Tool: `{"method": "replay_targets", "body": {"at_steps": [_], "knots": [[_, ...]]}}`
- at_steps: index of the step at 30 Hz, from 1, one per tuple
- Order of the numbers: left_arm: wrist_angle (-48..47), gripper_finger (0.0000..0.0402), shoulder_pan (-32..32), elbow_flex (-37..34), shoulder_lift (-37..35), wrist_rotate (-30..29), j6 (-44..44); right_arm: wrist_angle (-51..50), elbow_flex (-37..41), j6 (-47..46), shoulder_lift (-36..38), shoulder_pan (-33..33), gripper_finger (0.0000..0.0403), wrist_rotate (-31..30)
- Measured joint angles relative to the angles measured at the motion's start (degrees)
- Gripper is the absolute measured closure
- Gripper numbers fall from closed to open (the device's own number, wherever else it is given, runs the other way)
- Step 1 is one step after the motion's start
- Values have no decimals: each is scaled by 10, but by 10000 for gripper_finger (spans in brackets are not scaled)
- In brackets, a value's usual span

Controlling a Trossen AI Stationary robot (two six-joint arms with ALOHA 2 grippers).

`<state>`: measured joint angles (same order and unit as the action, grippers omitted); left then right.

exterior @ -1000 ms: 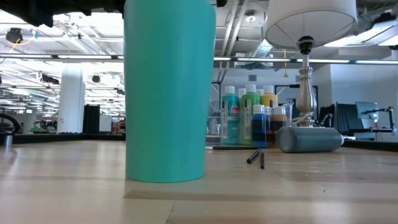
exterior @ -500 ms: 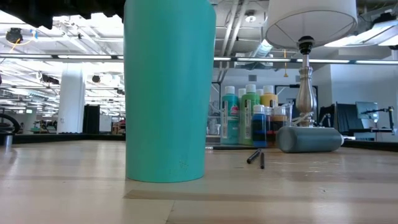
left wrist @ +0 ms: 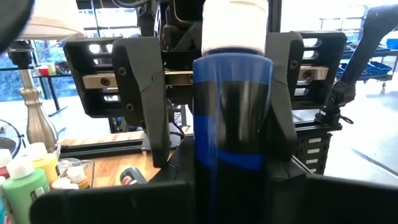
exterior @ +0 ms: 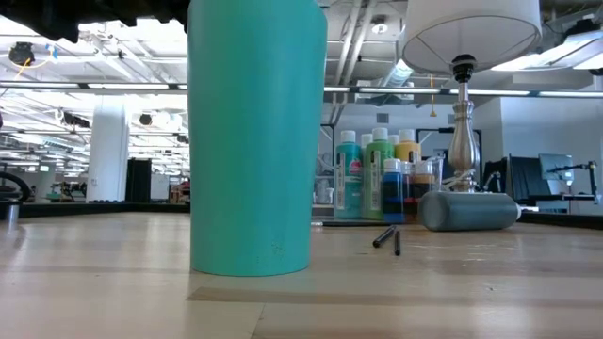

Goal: Pick & Place Paint Supplies
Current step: Put the small blue paint bottle into the transparent bin

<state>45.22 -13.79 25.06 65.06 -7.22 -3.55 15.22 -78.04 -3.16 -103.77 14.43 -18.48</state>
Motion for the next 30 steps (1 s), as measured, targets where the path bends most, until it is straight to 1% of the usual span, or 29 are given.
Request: {"method": "replay_targets", "body": {"at_steps": [2,5,10,16,19,22,24,27,30], "knots": [[-1,365,0,0,0,-2,2,-3,0,-2,0,-3,206,0],[-1,365,0,0,0,-8,7,-7,0,-1,1,-2,241,-1],[-8,346,0,0,0,-3,13,-13,0,1,1,-2,305,-2],[-50,337,2,1,0,-4,25,-46,1,-17,5,-3,308,0],[-72,336,14,2,-3,-3,34,-77,2,-29,11,-2,301,-27],[-118,331,33,5,-9,-1,42,-124,4,-40,24,3,290,-55],[-178,324,45,14,-23,-6,43,-137,2,-45,27,4,290,-72],[-246,310,58,26,-42,-18,42,-156,3,-48,34,5,299,-80],[-270,295,61,36,-75,-20,26,-173,2,-60,35,6,305,-82]]}}
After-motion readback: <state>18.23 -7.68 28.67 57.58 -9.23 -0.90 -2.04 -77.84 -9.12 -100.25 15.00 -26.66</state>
